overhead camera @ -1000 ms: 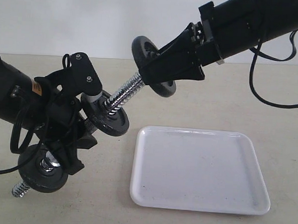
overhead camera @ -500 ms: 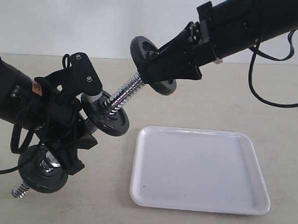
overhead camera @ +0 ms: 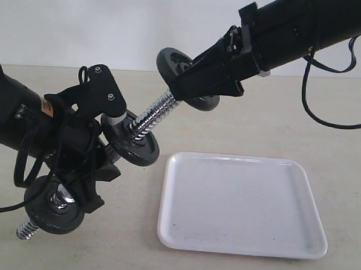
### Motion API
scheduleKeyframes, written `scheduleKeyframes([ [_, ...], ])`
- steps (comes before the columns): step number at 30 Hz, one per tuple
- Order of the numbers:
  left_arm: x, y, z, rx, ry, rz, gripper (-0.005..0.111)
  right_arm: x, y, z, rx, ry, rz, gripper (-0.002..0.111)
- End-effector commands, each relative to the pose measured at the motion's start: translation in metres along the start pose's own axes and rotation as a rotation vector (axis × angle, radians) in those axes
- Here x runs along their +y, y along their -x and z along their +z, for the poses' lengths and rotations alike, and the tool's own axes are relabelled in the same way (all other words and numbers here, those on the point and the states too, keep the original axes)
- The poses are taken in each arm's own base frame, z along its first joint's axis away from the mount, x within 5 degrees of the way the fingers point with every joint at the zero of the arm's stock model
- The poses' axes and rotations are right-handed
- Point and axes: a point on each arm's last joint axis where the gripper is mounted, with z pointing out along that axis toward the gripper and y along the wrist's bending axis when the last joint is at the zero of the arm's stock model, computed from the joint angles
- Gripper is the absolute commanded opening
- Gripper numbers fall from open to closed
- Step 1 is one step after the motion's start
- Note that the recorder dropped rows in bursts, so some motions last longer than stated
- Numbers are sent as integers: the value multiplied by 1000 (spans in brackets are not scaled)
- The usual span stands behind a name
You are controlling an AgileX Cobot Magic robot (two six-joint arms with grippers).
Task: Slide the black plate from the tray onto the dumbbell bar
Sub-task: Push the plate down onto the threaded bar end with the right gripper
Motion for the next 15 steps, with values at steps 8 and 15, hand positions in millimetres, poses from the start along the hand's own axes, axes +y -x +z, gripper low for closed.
scheduleKeyframes([
  [8,19,37,-39,-358,253,-1,4,4,0,-1,19,33,39,0],
  [15,19,38,-43,-372,260,-2,4,-9,-10,17,-14,131,121,0],
])
